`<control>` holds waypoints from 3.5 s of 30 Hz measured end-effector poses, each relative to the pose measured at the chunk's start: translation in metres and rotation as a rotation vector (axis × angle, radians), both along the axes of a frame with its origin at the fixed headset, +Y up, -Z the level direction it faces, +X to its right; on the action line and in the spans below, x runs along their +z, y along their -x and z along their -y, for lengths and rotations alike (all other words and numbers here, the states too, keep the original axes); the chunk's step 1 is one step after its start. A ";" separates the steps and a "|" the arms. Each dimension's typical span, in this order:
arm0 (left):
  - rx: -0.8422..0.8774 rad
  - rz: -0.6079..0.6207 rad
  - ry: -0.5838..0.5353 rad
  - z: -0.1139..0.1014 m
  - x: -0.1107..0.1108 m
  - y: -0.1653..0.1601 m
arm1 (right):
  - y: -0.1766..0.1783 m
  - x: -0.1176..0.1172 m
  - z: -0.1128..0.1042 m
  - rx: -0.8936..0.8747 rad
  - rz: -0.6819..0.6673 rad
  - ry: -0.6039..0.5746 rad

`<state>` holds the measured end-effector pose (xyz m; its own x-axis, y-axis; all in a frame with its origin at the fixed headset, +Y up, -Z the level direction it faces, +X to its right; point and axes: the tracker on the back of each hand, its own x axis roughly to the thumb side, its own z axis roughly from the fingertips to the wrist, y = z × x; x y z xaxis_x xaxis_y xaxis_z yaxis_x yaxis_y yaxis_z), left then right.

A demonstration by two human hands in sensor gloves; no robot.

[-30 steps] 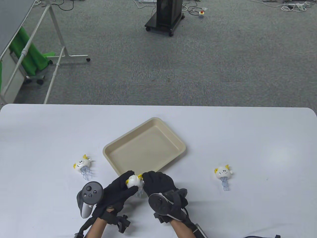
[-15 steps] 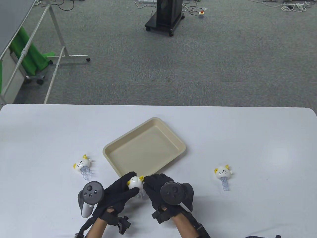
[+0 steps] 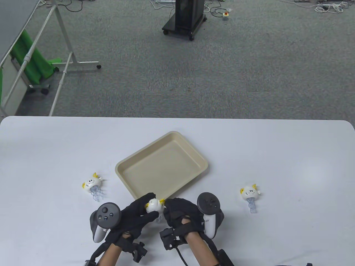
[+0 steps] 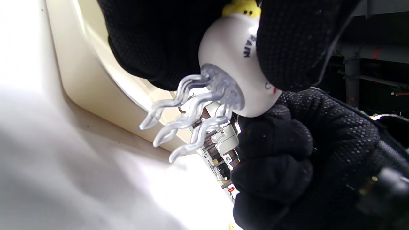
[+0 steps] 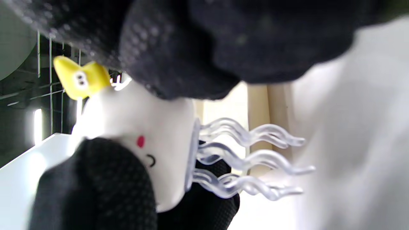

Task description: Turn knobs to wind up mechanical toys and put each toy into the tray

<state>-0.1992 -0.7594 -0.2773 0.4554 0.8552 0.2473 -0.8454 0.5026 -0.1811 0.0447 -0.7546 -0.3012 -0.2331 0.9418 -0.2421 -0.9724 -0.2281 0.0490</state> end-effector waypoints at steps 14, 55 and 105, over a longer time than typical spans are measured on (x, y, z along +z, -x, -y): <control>0.080 -0.053 0.011 -0.001 0.000 0.009 | 0.011 0.023 -0.044 0.489 -0.151 -0.626; -0.004 0.002 -0.018 -0.005 0.002 -0.004 | -0.001 0.002 -0.003 -0.022 0.014 0.050; 0.106 -0.028 0.007 -0.002 0.001 0.013 | 0.027 0.026 -0.049 0.694 -0.296 -0.722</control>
